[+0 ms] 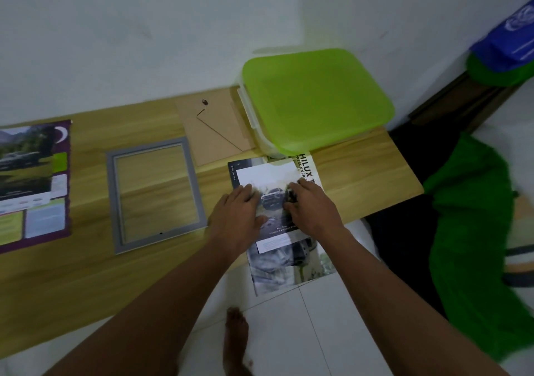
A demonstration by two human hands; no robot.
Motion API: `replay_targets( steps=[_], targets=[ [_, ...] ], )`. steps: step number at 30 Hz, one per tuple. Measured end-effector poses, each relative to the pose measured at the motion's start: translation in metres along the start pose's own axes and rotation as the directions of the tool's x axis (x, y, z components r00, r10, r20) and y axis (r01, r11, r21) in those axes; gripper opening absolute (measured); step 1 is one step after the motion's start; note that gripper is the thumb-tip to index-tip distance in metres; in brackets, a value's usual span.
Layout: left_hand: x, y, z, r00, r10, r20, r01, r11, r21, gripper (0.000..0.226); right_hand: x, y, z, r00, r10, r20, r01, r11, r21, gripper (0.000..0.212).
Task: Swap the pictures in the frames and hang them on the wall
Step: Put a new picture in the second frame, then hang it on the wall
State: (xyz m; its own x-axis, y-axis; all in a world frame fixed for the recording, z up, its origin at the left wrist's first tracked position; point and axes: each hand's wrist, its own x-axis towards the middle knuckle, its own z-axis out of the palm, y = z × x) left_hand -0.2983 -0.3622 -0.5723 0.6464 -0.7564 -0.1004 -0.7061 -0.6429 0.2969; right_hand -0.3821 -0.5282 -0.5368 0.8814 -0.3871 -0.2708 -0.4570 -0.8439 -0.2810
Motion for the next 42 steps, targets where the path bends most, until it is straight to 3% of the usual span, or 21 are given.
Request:
replay_targets(
  steps=[4,9,12,17,20,26,34,42],
  targets=[
    [-0.007,-0.004,-0.019,0.997,-0.078,-0.010,0.075,0.985,-0.156,0.059,-0.001,-0.019,-0.008,1.000,-0.018,-0.022,0.018,0.999,-0.030,0.036],
    [-0.040,-0.038,-0.062,0.962,-0.236,-0.133,0.186,0.933,-0.308,0.041,0.011,-0.082,-0.019,0.995,-0.104,-0.012,0.103,0.994,-0.022,0.037],
    [-0.066,-0.087,-0.086,0.920,-0.345,-0.185,0.279,0.909,-0.310,0.041,0.026,-0.139,-0.019,0.980,-0.199,0.002,0.199,0.980,-0.023,0.032],
    [-0.116,-0.179,-0.120,0.823,-0.521,-0.226,0.447,0.839,-0.309,0.037,0.047,-0.248,-0.004,0.947,-0.317,0.042,0.317,0.948,0.019,0.045],
    [-0.142,-0.231,-0.130,0.764,-0.566,-0.308,0.464,0.815,-0.347,0.030,0.061,-0.305,0.014,0.928,-0.357,0.108,0.357,0.934,0.017,0.045],
    [-0.165,-0.326,-0.142,0.699,-0.658,-0.281,0.532,0.740,-0.411,0.024,0.087,-0.400,0.061,0.914,-0.378,0.148,0.373,0.926,0.059,0.027],
    [-0.157,-0.396,-0.133,0.683,-0.695,-0.225,0.574,0.701,-0.422,0.035,0.111,-0.463,0.107,0.967,-0.212,0.142,0.209,0.977,0.032,0.024],
    [-0.153,-0.407,-0.125,0.689,-0.678,-0.257,0.581,0.728,-0.362,0.043,0.112,-0.488,0.122,0.999,0.001,0.052,-0.006,0.994,0.108,0.028]
  ],
)
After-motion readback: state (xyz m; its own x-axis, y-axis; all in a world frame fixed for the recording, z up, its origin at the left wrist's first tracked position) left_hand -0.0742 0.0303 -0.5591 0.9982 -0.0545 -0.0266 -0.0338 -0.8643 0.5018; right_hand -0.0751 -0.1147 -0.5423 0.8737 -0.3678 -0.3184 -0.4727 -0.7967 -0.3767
